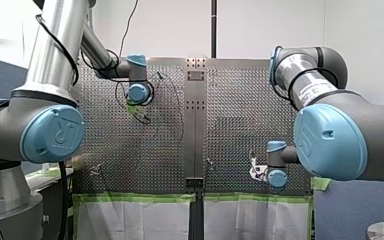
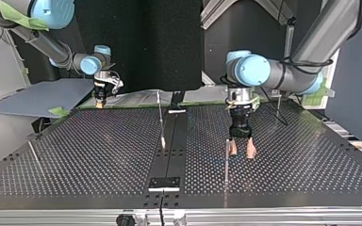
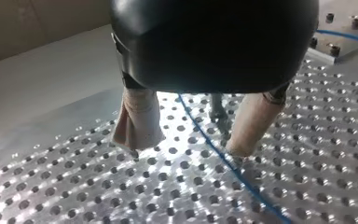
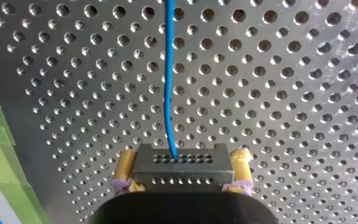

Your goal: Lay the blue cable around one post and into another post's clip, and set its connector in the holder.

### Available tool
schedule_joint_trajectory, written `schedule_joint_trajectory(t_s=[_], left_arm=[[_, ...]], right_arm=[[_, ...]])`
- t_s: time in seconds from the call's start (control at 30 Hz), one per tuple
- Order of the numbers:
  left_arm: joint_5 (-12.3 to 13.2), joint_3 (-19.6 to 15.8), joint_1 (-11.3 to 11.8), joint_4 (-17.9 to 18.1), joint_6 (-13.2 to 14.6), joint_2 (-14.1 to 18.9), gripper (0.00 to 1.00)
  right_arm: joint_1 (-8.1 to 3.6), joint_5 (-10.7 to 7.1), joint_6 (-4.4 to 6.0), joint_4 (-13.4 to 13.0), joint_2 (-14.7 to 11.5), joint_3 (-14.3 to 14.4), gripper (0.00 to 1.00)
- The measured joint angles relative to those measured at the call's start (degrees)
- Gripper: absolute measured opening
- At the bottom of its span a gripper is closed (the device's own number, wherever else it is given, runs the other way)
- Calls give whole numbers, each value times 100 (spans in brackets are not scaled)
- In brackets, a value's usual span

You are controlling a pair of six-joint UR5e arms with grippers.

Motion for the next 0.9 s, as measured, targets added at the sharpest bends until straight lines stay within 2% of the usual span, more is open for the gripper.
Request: schedule_joint_trajectory(t_s=[0.23, 0.4, 0.47, 0.73, 0.83, 0.9], left_arm=[[24, 261, 35, -212, 164, -242, 100], [62, 416, 43, -362, 226, -383, 100], [63, 431, 49, -371, 229, -395, 100], [72, 441, 86, -356, 231, -404, 100], [73, 442, 91, -351, 233, -404, 100], [71, 442, 98, -350, 230, -404, 100]], right_arm=[[-5, 9, -40, 15, 0, 0, 3], [-30, 57, -191, 81, -46, 0, 3], [-22, 74, -221, 136, -95, 0, 3], [74, 103, -344, 494, -468, 28, 3], [80, 128, -341, 505, -629, 126, 3], [69, 152, -300, 450, -732, 214, 3]])
